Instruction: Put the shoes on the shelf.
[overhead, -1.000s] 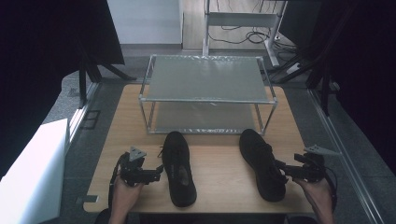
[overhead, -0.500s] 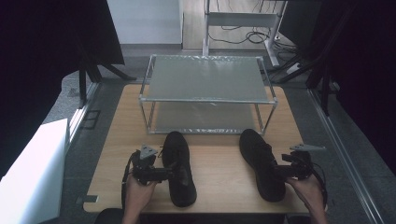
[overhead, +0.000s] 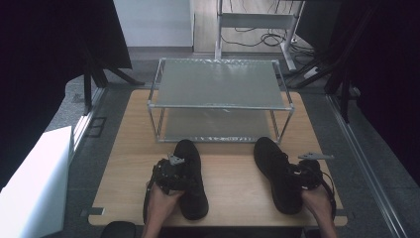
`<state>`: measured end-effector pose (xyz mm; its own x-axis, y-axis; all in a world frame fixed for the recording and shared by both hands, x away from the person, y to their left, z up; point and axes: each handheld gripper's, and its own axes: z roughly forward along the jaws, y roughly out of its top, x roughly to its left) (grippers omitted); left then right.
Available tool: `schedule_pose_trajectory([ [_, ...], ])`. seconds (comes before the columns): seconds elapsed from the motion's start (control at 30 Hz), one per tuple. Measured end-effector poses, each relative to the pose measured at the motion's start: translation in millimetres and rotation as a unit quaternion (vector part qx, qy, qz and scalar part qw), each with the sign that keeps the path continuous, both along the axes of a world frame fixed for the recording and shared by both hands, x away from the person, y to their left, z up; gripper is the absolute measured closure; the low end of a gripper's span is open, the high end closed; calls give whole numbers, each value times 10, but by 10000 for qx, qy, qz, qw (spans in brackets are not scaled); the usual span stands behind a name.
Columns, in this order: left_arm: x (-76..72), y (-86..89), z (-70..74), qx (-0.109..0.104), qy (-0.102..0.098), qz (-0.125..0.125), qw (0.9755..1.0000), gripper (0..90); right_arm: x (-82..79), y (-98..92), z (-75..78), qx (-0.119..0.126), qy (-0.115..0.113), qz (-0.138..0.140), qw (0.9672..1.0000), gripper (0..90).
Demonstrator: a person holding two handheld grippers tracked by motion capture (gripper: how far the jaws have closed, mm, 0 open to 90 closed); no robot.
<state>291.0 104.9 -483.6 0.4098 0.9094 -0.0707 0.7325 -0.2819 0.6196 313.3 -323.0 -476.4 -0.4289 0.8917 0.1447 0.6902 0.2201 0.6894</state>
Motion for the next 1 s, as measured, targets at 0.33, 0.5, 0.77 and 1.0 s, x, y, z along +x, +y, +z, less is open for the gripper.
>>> schedule_pose_trajectory([
  [0.33, 17, 43, 39, 329, -139, 331, 9988, 442, 25, 77, -36, -593, -266, -238, 9976, 608],
  [0.5, -12, 118, 83, 551, -323, 379, 9972, 660, -1, 71, -14, -517, -410, -459, 9968, 738],
  [0.77, 1, 332, 76, 3, -360, 419, 9985, 808, 1, -18, -13, 5, -234, -673, 9975, 754],
  [1.0, 13, 487, 57, -670, -254, 491, 9962, 818, 0, -91, -24, 892, 38, -765, 9931, 757],
])
